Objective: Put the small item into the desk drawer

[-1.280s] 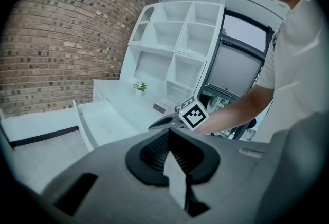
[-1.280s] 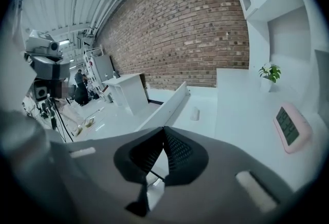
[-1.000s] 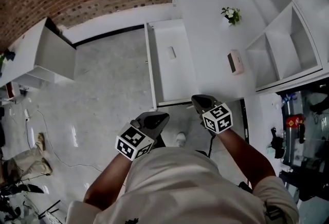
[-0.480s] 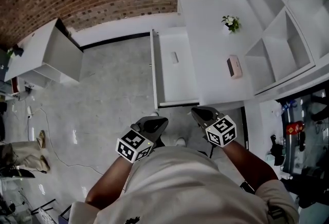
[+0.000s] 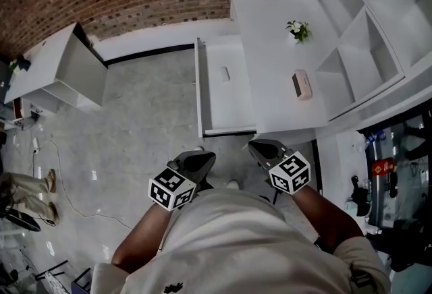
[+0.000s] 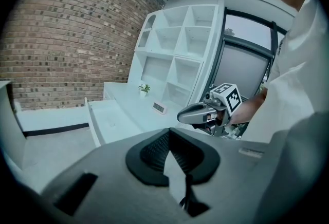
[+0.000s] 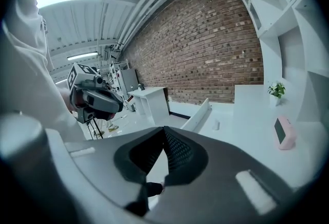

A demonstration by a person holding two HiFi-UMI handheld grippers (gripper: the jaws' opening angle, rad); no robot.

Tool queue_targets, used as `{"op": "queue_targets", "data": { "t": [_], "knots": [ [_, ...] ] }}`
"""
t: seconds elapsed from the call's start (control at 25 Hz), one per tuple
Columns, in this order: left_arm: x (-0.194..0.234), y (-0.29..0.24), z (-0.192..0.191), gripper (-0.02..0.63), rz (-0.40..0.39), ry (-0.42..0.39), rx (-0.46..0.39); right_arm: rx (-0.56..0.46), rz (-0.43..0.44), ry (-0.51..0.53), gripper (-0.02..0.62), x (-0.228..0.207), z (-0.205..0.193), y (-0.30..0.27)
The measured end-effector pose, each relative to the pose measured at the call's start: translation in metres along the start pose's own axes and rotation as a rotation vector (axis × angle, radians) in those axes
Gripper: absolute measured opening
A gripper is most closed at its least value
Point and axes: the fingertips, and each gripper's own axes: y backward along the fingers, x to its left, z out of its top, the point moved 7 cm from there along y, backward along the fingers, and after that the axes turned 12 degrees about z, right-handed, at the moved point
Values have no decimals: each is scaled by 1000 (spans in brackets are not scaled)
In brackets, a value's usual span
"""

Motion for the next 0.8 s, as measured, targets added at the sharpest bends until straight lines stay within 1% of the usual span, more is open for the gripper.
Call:
{"op": "queue_targets", "data": {
  "t": [0.36,0.8],
  "knots": [
    [-4,-4,-3,6,3,10,2,-26,11,1,12,6,0,10],
    [-5,-19,2,6,-3,6,10,-43,29,4,12,3,4,14]
  ]
}}
